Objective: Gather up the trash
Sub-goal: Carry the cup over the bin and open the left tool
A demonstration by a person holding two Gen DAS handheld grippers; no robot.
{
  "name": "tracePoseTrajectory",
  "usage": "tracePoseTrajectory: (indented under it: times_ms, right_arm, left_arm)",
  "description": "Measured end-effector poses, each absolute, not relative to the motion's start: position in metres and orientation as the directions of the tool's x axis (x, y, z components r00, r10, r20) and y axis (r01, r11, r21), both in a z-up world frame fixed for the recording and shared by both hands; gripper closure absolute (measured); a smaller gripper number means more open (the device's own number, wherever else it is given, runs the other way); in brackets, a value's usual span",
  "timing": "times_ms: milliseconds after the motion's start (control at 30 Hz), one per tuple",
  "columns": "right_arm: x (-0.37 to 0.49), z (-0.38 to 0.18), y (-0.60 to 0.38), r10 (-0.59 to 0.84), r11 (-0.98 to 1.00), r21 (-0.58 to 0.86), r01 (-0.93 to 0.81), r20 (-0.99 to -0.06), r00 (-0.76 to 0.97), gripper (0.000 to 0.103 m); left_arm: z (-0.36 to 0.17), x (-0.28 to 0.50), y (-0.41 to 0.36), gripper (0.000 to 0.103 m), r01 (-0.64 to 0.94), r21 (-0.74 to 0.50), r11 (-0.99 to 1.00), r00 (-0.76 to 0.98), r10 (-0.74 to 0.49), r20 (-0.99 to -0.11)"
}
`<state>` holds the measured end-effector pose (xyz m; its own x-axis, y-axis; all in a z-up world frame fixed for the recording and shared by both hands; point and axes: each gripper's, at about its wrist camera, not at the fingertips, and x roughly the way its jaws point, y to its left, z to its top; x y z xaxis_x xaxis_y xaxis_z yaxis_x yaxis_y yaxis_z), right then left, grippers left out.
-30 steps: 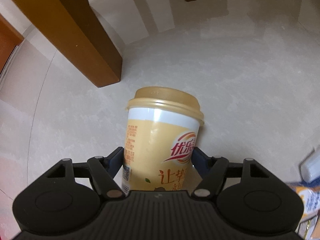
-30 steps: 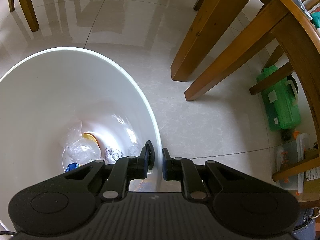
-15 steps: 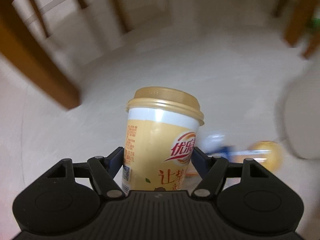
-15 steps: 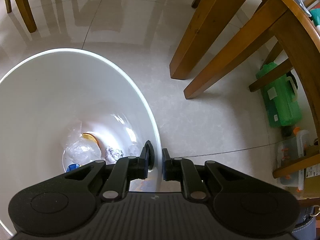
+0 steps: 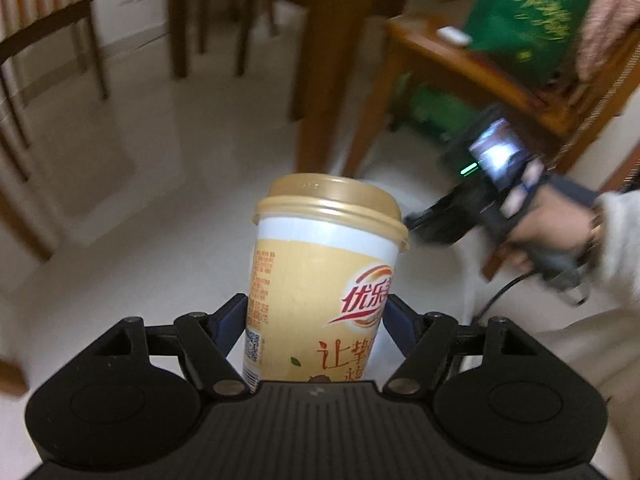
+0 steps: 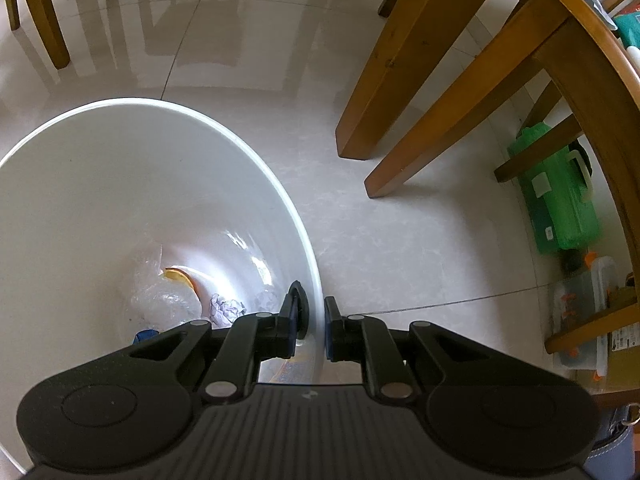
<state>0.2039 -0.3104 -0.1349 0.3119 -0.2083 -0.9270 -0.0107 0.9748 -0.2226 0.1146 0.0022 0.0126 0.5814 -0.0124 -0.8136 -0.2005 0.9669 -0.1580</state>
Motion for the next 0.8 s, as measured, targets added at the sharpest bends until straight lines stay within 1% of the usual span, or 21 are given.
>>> tracePoseTrajectory:
  times_ms: [33,67,100,267,433,567,733,800]
  right_arm:
    - [0.204,-0.135,-0.310,-0.207,0.975,-0.223,-0.014,-0.927,0.313,0.088]
    - [0.204,-0.135,-0.311,-0.206,0.975,-0.222,-0.015,-0.927,0.314,0.088]
    - [0.203,-0.135,-0.311,-0.205,0.975,-0.221,-0.015,-0.927,0.315,0.088]
    - [0.203,-0.135,-0.312,-0.199,0.976,-0.216,-0.019,-0.927,0.317,0.088]
    - [0.201,-0.135,-0.313,-0.194,0.977,-0.212,-0.020,-0.927,0.320,0.088]
    - [0.202,-0.134,-0.313,-0.195,0.977,-0.213,-0.019,-0.927,0.320,0.088]
    - [0.203,-0.134,-0.312,-0.199,0.977,-0.214,-0.014,-0.927,0.319,0.088]
    - [0.203,-0.135,-0.312,-0.200,0.976,-0.216,-0.014,-0.926,0.320,0.088]
  left_arm:
    - [0.015,0.119,-0.002,0.024,-0.191,-0.161,0.968,0.592,-0.017,-0.806]
    - [0.016,0.123,-0.006,0.016,-0.189,-0.160,0.969,0.602,-0.015,-0.798]
    - [0.016,0.127,-0.006,0.014,-0.195,-0.153,0.969,0.610,-0.003,-0.793]
    - [0.003,0.128,-0.021,0.014,-0.219,-0.119,0.968,0.584,0.032,-0.811]
    - [-0.011,0.113,-0.014,0.014,-0.264,-0.123,0.957,0.549,0.044,-0.835]
    - [-0.025,0.099,-0.012,0.014,-0.297,-0.098,0.950,0.527,0.078,-0.846]
    - [-0.049,0.080,-0.008,0.014,-0.363,-0.104,0.926,0.501,0.099,-0.860]
    - [-0.060,0.069,-0.006,0.014,-0.399,-0.091,0.912,0.487,0.128,-0.864]
